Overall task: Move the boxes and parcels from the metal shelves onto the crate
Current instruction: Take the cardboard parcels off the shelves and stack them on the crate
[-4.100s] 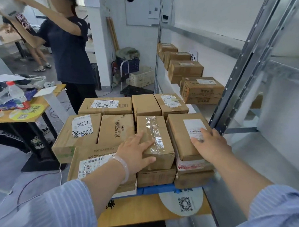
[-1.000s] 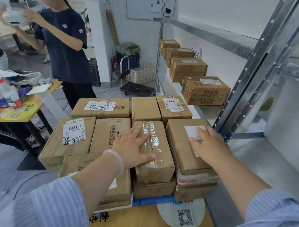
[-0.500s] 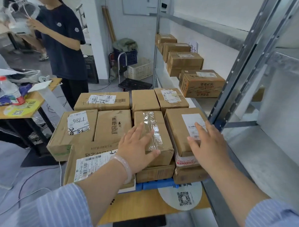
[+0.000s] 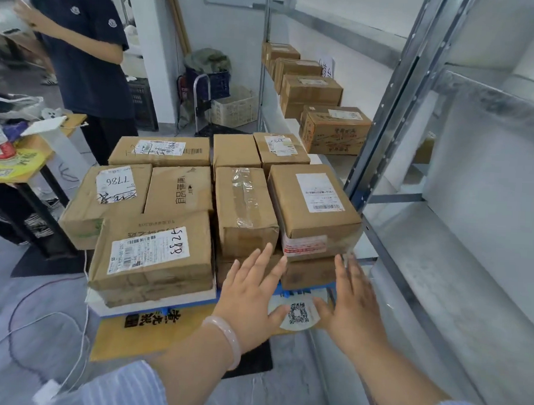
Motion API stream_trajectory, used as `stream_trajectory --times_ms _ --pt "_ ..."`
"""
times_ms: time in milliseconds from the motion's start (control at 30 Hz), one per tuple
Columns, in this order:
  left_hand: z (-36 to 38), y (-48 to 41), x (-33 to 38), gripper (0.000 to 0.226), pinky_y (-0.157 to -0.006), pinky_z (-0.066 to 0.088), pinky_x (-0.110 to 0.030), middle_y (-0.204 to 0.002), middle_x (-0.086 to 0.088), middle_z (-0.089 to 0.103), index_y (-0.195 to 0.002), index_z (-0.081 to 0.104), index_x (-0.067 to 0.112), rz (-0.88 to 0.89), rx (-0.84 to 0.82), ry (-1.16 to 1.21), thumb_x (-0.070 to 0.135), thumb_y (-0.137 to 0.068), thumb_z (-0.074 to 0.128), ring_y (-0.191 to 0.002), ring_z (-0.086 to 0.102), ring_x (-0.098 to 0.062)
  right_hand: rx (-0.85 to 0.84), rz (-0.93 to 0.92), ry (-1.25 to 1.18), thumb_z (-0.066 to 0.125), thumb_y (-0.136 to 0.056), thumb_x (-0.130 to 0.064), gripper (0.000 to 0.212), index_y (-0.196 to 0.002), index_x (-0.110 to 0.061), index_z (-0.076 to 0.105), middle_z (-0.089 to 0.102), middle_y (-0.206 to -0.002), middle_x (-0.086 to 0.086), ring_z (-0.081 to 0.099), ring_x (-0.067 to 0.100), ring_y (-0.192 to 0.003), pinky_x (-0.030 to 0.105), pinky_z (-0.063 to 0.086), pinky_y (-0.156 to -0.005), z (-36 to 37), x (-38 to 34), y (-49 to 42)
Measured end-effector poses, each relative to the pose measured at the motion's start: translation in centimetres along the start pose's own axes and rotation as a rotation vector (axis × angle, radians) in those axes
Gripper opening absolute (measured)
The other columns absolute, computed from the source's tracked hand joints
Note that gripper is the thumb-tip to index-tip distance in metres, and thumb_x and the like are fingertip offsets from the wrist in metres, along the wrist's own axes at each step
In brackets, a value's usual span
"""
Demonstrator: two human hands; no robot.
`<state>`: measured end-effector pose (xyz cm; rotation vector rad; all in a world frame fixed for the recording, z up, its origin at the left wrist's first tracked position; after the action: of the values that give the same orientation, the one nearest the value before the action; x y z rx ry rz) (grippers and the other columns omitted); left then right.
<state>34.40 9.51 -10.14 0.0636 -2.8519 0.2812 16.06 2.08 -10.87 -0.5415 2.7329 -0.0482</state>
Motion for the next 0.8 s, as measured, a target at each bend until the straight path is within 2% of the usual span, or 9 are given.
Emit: stream_trajectory --times_ms 133,233,367,433,500,600,800 --pt "2.8 -0.6 2.2 0.092 -0.114 -0.009 -0.033 -0.147 0.015 -0.037 -0.137 -0.033 0.041 -0.139 0.004 0.138 0.06 -0.089 0.043 -0.145 -0.013 -0.012 -0.006 0.165 -0.325 0.067 -0.088 -0.035 0.099 -0.153 -0.027 -0.007 0.003 -0.163 0.003 0.011 0.022 -0.147 0.041 0.022 -0.115 -0.3 3.4 -1.6" --pt "4.7 -1.2 3.6 0.097 -0.116 -0.003 -0.034 -0.151 0.012 -0.033 -0.137 -0.033 0.039 -0.228 0.005 0.216 0.055 -0.089 0.05 -0.145 -0.007 -0.014 -0.067 0.135 -0.347 0.065 -0.089 -0.036 0.096 -0.153 -0.03 -0.005 0.005 -0.162 -0.002 0.016 0.019 -0.146 0.04 0.028 -0.111 0.2 5.1 -2.8" --pt "6.0 -2.6 4.7 0.097 -0.117 -0.001 -0.034 -0.153 0.011 -0.031 -0.138 -0.032 0.036 -0.283 0.013 0.264 0.053 -0.089 0.051 -0.146 -0.007 -0.015 -0.126 0.121 -0.432 0.063 -0.089 -0.041 0.095 -0.151 -0.037 -0.009 0.004 -0.162 -0.008 0.016 0.016 -0.146 0.038 0.025 -0.112 1.0 6.0 -4.4" --pt "6.4 -3.1 5.0 0.098 -0.118 0.0 -0.035 -0.154 0.01 -0.031 -0.141 -0.03 0.034 -0.307 0.019 0.273 0.054 -0.089 0.051 -0.147 -0.005 -0.016 -0.151 0.114 -0.494 0.065 -0.088 -0.04 0.096 -0.151 -0.04 -0.007 0.013 -0.161 -0.008 0.02 0.015 -0.144 0.042 0.029 -0.113 1.3 5.7 -5.2" --pt "6.8 -3.4 5.0 0.098 -0.118 0.003 -0.037 -0.154 0.011 -0.031 -0.145 -0.026 0.032 -0.332 0.026 0.27 0.054 -0.089 0.051 -0.147 -0.003 -0.016 -0.161 0.08 -0.513 0.066 -0.087 -0.037 0.095 -0.152 -0.039 -0.004 0.021 -0.158 -0.009 0.025 0.013 -0.142 0.043 0.033 -0.111 1.6 5.5 -5.7" --pt "7.1 -3.7 5.0 0.097 -0.119 0.005 -0.038 -0.154 0.012 -0.03 -0.145 -0.025 0.033 -0.358 0.033 0.272 0.055 -0.089 0.051 -0.147 -0.002 -0.016 -0.158 0.076 -0.525 0.066 -0.087 -0.037 0.096 -0.152 -0.039 -0.005 0.019 -0.159 -0.01 0.022 0.012 -0.143 0.038 0.03 -0.112 1.9 5.5 -5.8" --pt "7.5 -3.2 5.0 0.097 -0.119 0.008 -0.039 -0.155 0.013 -0.028 -0.146 -0.024 0.032 -0.382 0.029 0.266 0.055 -0.089 0.051 -0.147 -0.002 -0.015 -0.132 0.092 -0.574 0.067 -0.087 -0.036 0.095 -0.152 -0.038 -0.002 0.024 -0.158 -0.01 0.028 0.012 -0.141 0.036 0.032 -0.109 2.1 6.0 -5.6"
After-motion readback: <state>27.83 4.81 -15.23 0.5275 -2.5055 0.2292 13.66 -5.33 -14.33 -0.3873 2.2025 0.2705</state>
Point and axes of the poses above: each hand's wrist, its own y-axis away from the middle knuckle, its own z-axis out of the palm, x = y × z, the point moved 5 cm from there along -y, towards the middle knuckle
